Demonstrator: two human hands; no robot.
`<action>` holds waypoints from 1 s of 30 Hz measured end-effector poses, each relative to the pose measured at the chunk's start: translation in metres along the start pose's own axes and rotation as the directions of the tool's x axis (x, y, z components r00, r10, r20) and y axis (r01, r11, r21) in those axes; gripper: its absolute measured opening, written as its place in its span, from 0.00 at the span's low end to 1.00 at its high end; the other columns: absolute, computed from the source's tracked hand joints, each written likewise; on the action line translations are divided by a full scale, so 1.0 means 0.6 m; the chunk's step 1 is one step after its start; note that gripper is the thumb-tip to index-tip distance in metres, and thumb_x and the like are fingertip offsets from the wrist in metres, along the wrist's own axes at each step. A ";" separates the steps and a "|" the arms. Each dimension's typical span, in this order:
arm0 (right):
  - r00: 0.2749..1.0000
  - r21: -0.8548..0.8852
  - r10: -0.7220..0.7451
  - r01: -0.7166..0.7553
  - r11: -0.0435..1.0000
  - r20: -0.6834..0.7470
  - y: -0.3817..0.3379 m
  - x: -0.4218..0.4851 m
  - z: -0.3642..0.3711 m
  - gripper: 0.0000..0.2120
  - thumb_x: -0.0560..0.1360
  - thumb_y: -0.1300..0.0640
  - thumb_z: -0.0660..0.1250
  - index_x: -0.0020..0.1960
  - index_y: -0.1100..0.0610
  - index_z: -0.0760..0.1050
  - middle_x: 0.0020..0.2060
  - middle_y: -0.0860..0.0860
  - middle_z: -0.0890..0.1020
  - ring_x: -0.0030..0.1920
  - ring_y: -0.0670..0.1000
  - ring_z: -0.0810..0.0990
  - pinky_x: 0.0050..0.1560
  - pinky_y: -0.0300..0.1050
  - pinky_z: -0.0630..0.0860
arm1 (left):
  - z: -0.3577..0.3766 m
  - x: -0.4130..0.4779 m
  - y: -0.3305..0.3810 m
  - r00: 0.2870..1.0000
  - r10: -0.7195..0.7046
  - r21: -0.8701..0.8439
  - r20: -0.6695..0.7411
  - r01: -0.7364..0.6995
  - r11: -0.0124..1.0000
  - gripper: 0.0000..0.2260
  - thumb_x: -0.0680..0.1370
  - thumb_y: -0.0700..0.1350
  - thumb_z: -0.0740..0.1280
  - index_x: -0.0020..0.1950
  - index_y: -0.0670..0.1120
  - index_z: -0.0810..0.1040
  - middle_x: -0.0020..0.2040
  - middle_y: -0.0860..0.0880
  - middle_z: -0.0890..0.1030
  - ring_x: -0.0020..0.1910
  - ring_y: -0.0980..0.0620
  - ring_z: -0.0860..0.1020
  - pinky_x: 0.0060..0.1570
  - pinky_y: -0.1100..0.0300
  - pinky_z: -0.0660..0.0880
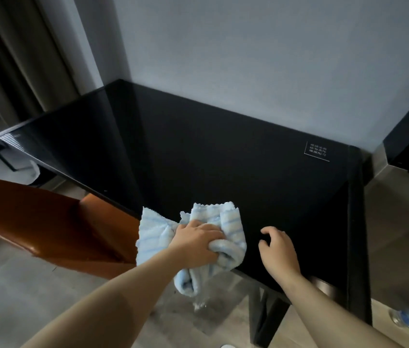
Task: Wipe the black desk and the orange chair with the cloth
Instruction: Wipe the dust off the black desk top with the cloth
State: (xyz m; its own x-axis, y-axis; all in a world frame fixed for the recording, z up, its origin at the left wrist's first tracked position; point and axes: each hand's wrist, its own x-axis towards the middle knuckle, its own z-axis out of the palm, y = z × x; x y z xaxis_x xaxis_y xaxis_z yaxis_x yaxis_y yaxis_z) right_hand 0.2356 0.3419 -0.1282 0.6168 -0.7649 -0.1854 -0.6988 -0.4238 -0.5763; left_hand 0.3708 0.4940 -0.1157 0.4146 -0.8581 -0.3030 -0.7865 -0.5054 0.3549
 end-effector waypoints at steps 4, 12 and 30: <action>0.999 0.053 0.023 -0.022 0.998 -0.023 -0.013 -0.064 0.019 0.15 0.77 0.58 0.61 0.64 0.52 0.71 0.62 0.49 0.74 0.62 0.50 0.72 0.60 0.44 0.71 | 0.009 -0.044 0.003 0.997 0.034 0.109 0.070 -0.042 0.993 0.17 0.74 0.51 0.60 0.61 0.64 0.68 0.68 0.62 0.64 0.65 0.48 0.60 0.56 0.46 0.64; 0.995 0.119 -0.055 0.064 0.991 -0.079 -0.033 -0.152 0.048 0.13 0.78 0.56 0.62 0.61 0.50 0.73 0.59 0.46 0.76 0.61 0.47 0.73 0.60 0.45 0.72 | 0.006 -0.085 -0.019 0.993 0.020 -0.009 -0.113 -0.022 1.000 0.19 0.73 0.49 0.63 0.62 0.62 0.69 0.66 0.59 0.67 0.65 0.48 0.63 0.57 0.48 0.64; 0.923 0.353 0.038 0.109 0.929 -0.384 -0.047 -0.016 -0.092 0.23 0.71 0.50 0.68 0.62 0.40 0.65 0.60 0.47 0.73 0.57 0.53 0.75 0.48 0.45 0.75 | -0.060 0.014 0.112 0.957 -0.273 -0.792 -0.094 0.095 0.603 0.19 0.79 0.60 0.56 0.66 0.53 0.71 0.59 0.55 0.77 0.60 0.53 0.74 0.56 0.57 0.73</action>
State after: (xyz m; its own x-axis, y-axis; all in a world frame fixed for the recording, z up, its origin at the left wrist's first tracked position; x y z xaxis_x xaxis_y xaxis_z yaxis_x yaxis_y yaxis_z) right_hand 0.2293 0.3347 -0.0663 0.4039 -0.9079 0.1126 -0.4543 -0.3059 -0.8367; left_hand 0.3380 0.4494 -0.0626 0.6546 -0.6920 -0.3042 -0.0727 -0.4582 0.8859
